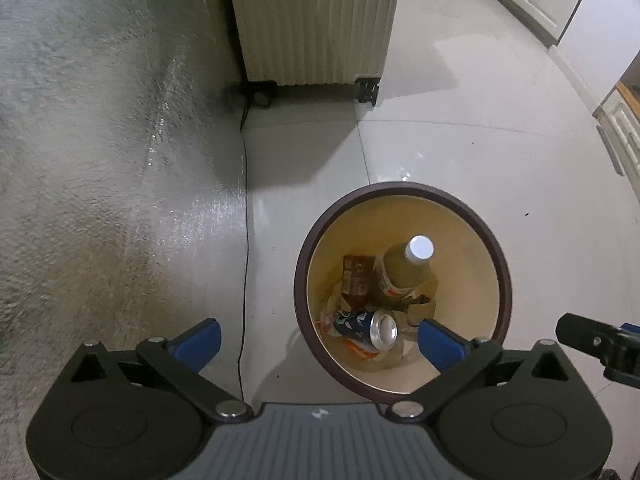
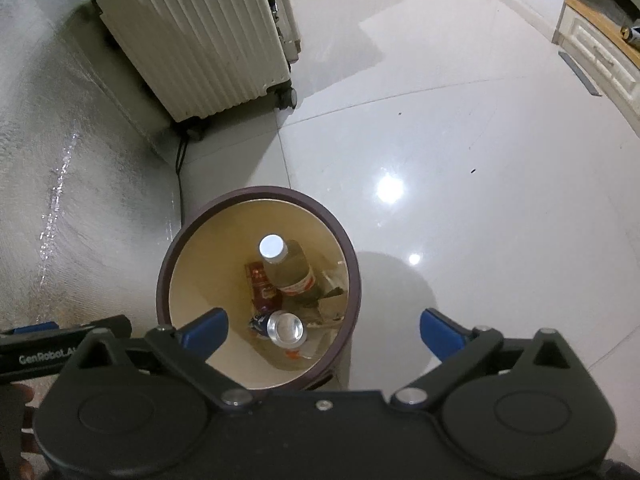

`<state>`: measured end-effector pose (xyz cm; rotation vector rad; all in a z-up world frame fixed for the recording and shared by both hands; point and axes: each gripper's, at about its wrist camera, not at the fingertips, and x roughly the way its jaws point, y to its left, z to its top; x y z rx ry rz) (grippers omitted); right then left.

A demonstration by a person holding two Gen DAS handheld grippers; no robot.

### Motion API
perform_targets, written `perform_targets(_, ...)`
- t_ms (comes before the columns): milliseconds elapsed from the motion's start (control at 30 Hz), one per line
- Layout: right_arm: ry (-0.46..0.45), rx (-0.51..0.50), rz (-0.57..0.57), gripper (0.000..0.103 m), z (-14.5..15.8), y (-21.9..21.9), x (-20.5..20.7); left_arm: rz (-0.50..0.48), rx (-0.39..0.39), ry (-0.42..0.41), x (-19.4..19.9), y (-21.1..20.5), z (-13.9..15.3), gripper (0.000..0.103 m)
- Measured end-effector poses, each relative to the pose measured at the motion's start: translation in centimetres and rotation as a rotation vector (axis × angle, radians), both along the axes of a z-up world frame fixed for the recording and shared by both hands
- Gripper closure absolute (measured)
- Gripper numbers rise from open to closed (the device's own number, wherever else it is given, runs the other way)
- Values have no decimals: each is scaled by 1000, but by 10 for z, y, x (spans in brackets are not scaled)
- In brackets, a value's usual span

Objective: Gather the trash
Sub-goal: 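Raise both open tools up from the bin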

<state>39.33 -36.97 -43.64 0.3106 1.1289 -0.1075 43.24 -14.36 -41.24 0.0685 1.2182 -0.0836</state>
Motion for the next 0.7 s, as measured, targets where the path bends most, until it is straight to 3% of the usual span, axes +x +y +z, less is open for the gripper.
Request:
perform_targets(367,-32,-78,0,0,36,5,-31,25,1,-61,-38,13,43,0)
perform_targets(700,-74,-98,-51,0,82,1,-98,7,-26,-120,-90,17,104,0)
